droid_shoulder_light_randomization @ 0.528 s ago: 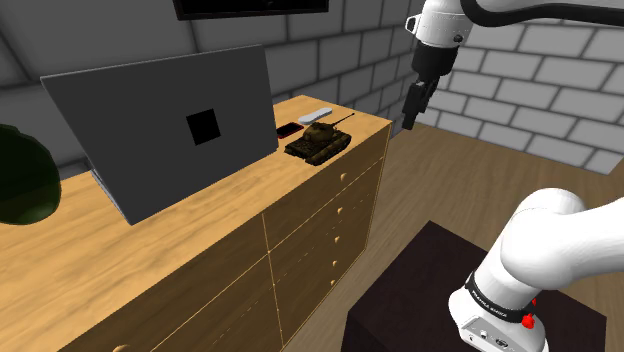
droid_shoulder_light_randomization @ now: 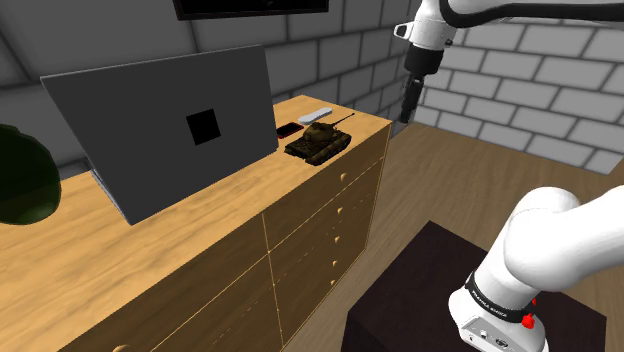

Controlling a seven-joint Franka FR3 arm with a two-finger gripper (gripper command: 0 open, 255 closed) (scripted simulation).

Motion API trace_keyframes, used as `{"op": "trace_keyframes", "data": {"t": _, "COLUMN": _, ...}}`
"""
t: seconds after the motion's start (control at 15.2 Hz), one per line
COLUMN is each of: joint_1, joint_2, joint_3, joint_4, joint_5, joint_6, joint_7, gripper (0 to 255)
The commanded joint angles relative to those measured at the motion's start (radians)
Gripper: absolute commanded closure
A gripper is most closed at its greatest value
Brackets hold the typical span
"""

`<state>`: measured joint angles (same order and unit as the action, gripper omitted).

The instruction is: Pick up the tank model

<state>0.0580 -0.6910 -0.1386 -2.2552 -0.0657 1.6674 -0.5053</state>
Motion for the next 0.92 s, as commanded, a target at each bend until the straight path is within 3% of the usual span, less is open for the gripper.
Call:
{"op": "trace_keyframes", "data": {"t": 0.0, "joint_1": 0.026, "joint_2": 0.062, "joint_3": -0.067, "joint_4": 0.033, "joint_5": 0.001, "joint_6": 0.029, "joint_7": -0.131, "gripper": 0}}
{"op": "trace_keyframes", "data": {"t": 0.4, "joint_1": 0.118, "joint_2": 0.301, "joint_3": -0.249, "joint_4": 0.19, "joint_5": 0.073, "joint_6": 0.081, "joint_7": -0.51, "gripper": 0}}
{"op": "trace_keyframes", "data": {"t": 0.66, "joint_1": 0.168, "joint_2": 0.498, "joint_3": -0.347, "joint_4": 0.341, "joint_5": 0.178, "joint_6": 0.068, "joint_7": -0.774, "gripper": 0}}
{"op": "trace_keyframes", "data": {"t": 0.86, "joint_1": 0.178, "joint_2": 0.663, "joint_3": -0.395, "joint_4": 0.48, "joint_5": 0.281, "joint_6": 0.026, "joint_7": -0.97, "gripper": 0}}
